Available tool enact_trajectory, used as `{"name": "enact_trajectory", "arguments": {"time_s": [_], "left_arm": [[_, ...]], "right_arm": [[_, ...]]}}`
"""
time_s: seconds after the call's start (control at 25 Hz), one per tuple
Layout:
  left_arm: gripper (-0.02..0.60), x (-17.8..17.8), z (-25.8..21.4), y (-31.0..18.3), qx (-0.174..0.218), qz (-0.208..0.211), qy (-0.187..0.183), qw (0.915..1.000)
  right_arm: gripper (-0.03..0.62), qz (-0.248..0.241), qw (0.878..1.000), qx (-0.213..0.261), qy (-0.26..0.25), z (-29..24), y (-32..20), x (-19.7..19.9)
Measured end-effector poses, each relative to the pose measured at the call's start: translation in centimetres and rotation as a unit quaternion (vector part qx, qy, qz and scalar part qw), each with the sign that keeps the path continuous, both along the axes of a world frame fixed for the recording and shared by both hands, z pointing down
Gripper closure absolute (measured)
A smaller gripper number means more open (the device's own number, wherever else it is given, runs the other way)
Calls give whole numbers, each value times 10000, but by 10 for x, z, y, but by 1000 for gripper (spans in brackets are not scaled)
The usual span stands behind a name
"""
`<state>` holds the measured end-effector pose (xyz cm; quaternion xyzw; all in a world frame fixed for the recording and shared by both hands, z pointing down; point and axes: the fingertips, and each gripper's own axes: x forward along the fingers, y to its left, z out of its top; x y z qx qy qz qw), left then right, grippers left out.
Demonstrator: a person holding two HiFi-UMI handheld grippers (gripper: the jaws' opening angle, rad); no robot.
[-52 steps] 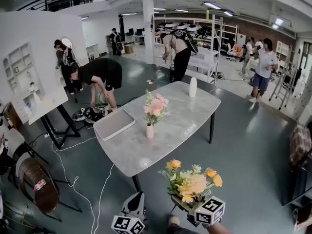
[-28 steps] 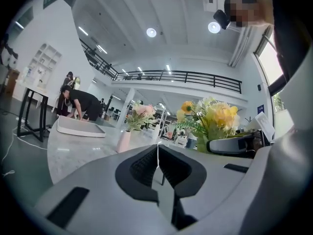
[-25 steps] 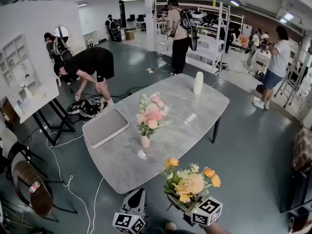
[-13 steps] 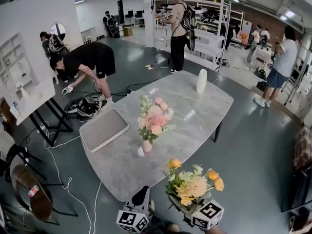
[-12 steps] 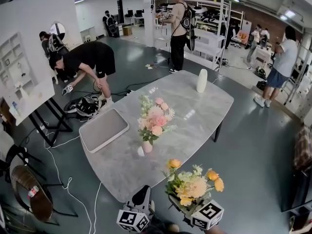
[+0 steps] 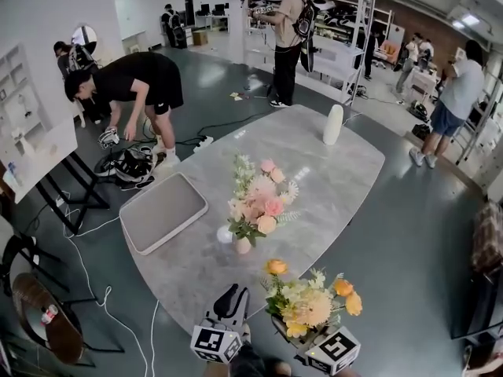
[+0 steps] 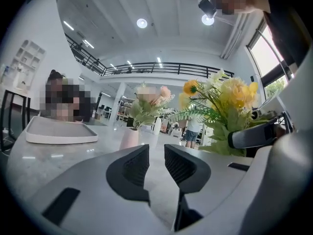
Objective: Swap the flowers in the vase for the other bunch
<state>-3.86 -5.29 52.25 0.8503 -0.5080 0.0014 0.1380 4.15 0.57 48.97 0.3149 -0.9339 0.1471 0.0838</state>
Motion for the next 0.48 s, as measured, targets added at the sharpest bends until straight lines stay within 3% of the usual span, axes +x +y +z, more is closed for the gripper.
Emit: {"name": "enact_trajectory", "arguments": {"time_s": [0.2,0.48], "left_arm": [[433,-2,9,-32,41,50,-226,9997],[411,-2,15,-75,137,176,-735,9970]], "right_arm": [[491,75,9998,-210,-2,9,-7,-7],[491,216,9994,-287,30,17,-23,-13]]}}
